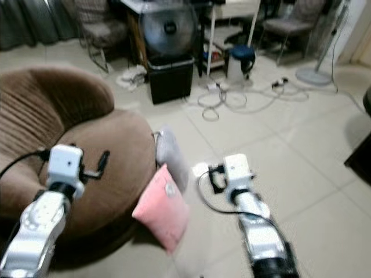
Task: Move the pillow to the sofa from floor
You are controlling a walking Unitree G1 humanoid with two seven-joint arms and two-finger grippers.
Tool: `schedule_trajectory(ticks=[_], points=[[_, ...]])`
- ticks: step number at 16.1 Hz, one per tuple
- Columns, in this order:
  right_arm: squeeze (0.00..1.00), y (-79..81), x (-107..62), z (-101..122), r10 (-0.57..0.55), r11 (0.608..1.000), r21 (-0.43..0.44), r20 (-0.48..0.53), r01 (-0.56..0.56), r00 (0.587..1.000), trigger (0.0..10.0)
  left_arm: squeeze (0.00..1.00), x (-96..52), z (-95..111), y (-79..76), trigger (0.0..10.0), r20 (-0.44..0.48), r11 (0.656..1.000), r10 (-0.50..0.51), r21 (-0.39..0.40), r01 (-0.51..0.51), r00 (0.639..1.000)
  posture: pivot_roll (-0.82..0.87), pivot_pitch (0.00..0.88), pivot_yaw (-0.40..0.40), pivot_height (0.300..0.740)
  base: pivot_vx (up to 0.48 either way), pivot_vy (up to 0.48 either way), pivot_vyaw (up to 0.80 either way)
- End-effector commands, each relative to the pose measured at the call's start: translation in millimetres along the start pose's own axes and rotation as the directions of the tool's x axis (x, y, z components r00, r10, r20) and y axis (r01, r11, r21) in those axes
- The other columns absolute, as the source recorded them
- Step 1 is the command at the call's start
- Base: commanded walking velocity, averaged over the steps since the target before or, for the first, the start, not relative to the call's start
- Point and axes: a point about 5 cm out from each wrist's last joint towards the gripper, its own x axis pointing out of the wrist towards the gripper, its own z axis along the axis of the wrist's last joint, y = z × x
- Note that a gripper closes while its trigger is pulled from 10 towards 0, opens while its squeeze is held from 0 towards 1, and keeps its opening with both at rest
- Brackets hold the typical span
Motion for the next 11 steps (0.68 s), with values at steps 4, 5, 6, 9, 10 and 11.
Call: schedule_trajectory(ticks=[4, 5, 6, 9, 10, 11], points=[[0.00, -2.3, 1.0, 1.7, 0.006, 0.999, -0.033, 0.010, -0.005, 1.000, 10.0, 0.00, 0.7, 2.0, -0.7, 10.0, 0.013, 1.000, -0.008, 0.003, 0.008, 1.000, 0.08, 0.000, 0.029, 0.740, 0.289, 0.000, 0.00], [0.00, -2.0, 1.1, 1.7, 0.005, 0.999, -0.038, 0.010, -0.005, 1.000, 10.0, 0.00, 0.7, 2.1, -0.7, 10.0, 0.013, 1.000, -0.008, 0.004, 0.008, 1.000, 0.08, 0.000, 0.029, 0.740, 0.292, 0.000, 0.00], [0.00, -1.9, 1.3, 1.7, 0.005, 0.999, -0.041, 0.011, -0.004, 1.000, 10.0, 0.00, 0.7, 2.2, -0.6, 10.0, 0.013, 1.000, -0.009, 0.003, 0.009, 1.000, 0.08, 0.000, 0.029, 0.740, 0.296, 0.000, 0.00], [0.00, -1.8, 1.5, 1.3, 0.006, 0.999, -0.041, 0.010, -0.006, 1.000, 10.0, 0.00, 1.0, 2.2, -0.6, 10.0, 0.013, 1.000, -0.010, 0.003, 0.010, 1.000, 0.08, 0.000, 0.029, 0.740, 0.289, 0.000, 0.00], [0.00, -1.5, 1.4, 0.7, 0.009, 0.999, -0.040, 0.009, -0.008, 1.000, 10.0, 0.00, 1.0, 2.3, -0.5, 10.0, 0.013, 1.000, -0.010, 0.004, 0.010, 1.000, 0.08, 0.000, 0.034, 0.740, 0.289, 0.000, 0.00], [0.00, -0.6, 1.3, 0.4, 0.014, 0.999, -0.045, 0.009, -0.013, 1.000, 10.0, 0.00, 1.0, 2.4, -0.3, 10.0, 0.012, 1.000, -0.012, 0.004, 0.012, 1.000, 0.08, 0.000, 0.034, 0.740, 0.289, 0.000, 0.00]])
